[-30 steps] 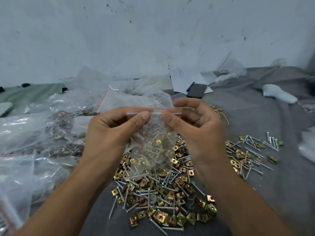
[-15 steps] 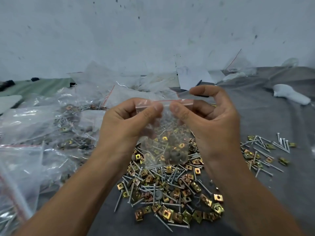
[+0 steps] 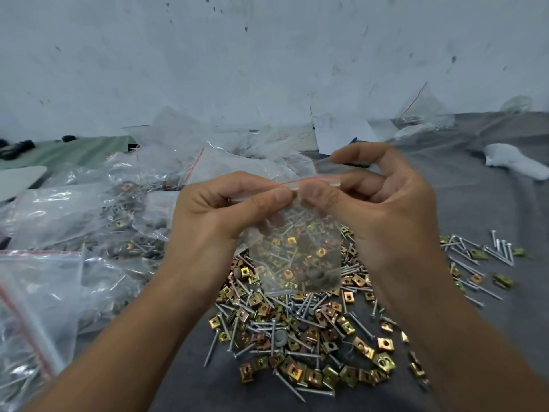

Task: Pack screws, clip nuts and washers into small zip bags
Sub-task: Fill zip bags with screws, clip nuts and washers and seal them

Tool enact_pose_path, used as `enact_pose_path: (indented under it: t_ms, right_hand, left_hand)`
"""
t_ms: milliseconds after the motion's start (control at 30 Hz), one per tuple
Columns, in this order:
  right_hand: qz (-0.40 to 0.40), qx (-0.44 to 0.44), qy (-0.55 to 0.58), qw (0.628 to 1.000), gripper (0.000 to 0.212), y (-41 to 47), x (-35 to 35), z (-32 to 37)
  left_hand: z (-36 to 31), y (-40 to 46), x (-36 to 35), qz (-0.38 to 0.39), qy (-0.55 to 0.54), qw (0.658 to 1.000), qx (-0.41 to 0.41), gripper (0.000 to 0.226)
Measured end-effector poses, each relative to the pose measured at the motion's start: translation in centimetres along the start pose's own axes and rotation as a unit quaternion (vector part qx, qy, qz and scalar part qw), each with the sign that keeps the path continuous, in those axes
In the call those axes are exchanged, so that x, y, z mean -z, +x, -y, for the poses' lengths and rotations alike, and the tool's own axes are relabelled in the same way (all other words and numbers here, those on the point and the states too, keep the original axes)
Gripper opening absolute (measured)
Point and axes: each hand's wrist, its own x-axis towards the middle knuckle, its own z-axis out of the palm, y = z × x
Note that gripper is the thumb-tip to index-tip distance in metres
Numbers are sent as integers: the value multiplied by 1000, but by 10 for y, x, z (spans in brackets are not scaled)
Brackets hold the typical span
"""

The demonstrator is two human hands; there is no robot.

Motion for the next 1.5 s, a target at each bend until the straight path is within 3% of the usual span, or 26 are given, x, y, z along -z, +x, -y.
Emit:
enact_pose_path:
  t_ms: [100, 267, 567, 733, 800, 1233, 1500]
  right_hand:
    - [-2, 7, 21, 1000, 50, 4, 4, 8]
    - [-7, 1, 34, 999, 34, 6, 14, 8]
    - [-32, 33, 44, 998, 48, 6, 14, 11]
    - [-19, 47, 75, 996, 41, 4, 5, 9]
    - [-21, 43, 88, 995, 40, 4, 2, 10]
    - [0, 16, 45, 999, 40, 0, 5, 15]
    - [-3, -5, 45, 999, 47, -1, 4, 15]
  left_hand:
    - [-4, -1, 1, 23, 8, 999, 26, 22]
    - [-9, -1, 6, 103, 15, 991, 83, 32]
    - [-8, -2, 5, 13, -25, 997, 67, 26]
    - [-6, -5, -4, -12, 1, 999, 48, 22]
    - [-5, -5, -9, -19, -36, 997, 59, 20]
    - [-7, -7, -19, 2, -71, 996, 45, 21]
    - [-12, -7, -12, 3, -3, 1000, 28, 19]
